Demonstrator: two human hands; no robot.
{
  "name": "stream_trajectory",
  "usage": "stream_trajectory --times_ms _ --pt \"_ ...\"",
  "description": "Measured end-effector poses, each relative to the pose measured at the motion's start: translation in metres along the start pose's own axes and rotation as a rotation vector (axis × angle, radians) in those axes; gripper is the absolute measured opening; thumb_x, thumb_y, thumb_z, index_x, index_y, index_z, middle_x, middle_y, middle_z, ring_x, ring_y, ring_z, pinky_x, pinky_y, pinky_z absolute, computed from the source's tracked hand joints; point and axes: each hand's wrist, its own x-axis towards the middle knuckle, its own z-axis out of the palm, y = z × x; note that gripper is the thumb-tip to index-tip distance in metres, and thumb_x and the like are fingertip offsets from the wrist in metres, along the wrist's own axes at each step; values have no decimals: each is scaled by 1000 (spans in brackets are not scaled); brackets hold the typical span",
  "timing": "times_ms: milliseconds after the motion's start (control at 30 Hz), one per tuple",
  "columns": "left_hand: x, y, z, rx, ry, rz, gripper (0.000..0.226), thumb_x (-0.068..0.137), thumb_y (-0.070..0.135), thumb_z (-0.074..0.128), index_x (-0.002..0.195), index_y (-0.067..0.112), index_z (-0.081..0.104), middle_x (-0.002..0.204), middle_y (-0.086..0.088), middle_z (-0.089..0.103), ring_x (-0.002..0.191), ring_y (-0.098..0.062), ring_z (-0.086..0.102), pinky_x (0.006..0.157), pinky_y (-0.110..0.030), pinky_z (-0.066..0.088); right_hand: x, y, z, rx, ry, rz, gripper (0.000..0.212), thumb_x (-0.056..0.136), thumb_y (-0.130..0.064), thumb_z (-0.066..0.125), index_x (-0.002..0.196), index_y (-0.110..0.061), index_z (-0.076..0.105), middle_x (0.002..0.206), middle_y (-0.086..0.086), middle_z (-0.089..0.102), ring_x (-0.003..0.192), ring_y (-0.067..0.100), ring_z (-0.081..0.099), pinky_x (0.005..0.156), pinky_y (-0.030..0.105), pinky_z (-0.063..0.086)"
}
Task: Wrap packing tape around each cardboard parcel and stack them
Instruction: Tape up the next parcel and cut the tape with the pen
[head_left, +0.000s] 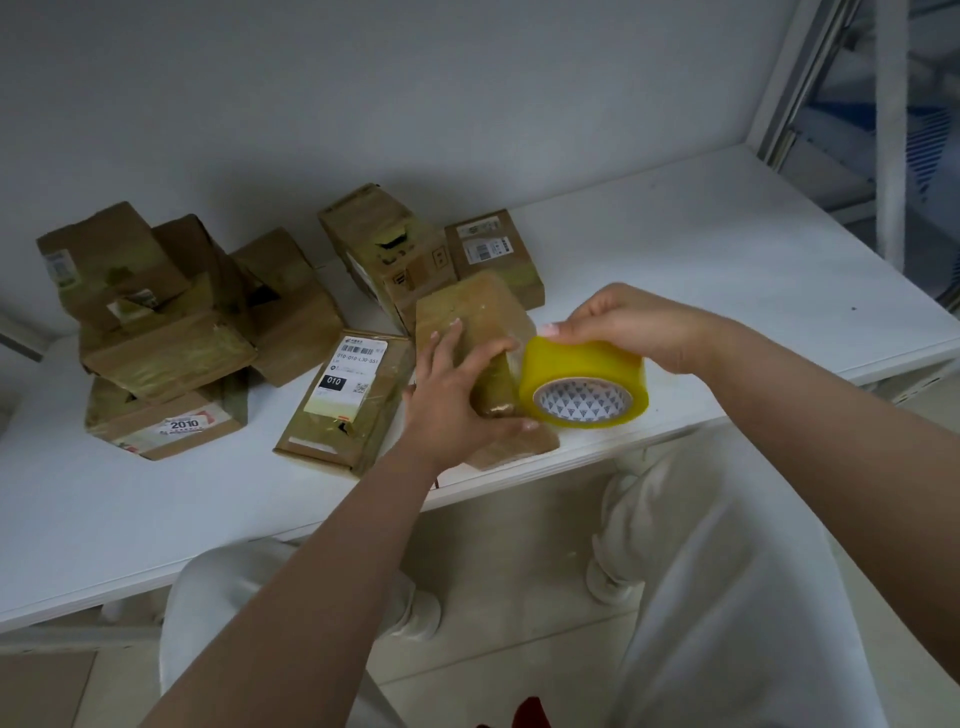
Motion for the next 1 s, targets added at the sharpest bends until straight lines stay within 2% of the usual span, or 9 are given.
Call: stream_trajectory --times_ms 133,233,367,467,533,633,767,867,1000 --pt "-11 -11 11 -545 46 30 84 58 51 86 130 53 45 157 1 21 147 -16 15 117 -45 25 -1 -31 -13 -49 -115 -75 53 62 -59 71 85 -12 73 79 4 73 73 19 70 79 35 54" --pt "-22 -22 22 -750 7 53 81 69 22 86 135 26 41 138 -2 44 131 -8 42 104 -37 44 3 -42 -6 -80 -218 -79 64 64 -54 75 99 0 71 88 11 73 79 19 68 80 34 52" --pt "-31 -42 28 -760 0 -41 88 62 31 88 133 27 37 131 -2 51 124 -10 50 97 -26 47 16 -45 30 -198 -281 -48 66 58 -65 68 91 -8 72 86 3 75 82 19 72 81 36 58" --pt "-29 -46 26 -844 -19 -91 91 64 17 90 139 17 39 128 -7 58 117 -13 59 88 -26 53 25 -53 53 -279 -314 -44 66 65 -70 65 98 -14 72 91 0 75 87 18 72 87 38 57" --pt "-27 -51 28 -833 -34 -135 92 59 23 93 137 13 45 124 -4 63 114 -12 62 88 -28 54 29 -55 59 -296 -340 -31 57 73 -66 64 100 -16 71 93 -2 74 89 18 71 88 37 57" --pt "-26 -58 30 -800 -58 -184 92 55 32 93 135 16 50 121 1 66 114 -14 62 91 -31 55 29 -53 54 -274 -336 -4 67 63 -71 62 99 -15 72 94 0 74 89 18 71 92 40 56" --pt "-27 -49 27 -777 -40 -199 84 62 20 89 136 18 50 125 0 63 118 -16 59 79 -16 53 26 -49 45 -257 -337 -20 67 57 -69 63 91 -12 72 88 0 74 85 19 71 87 37 56" --pt "-28 -53 28 -723 -58 -127 89 61 35 87 139 44 44 144 7 47 131 -10 47 100 -23 47 18 -51 17 -317 -340 -24 53 62 -65 63 72 -13 63 64 -2 61 65 17 58 68 28 46" --pt "-25 -55 28 -714 -95 -130 95 63 41 86 143 50 37 152 15 33 136 -8 40 108 -35 44 -1 -30 -40 -435 -231 135 57 61 -66 66 74 -11 70 67 1 71 62 15 66 66 26 48"
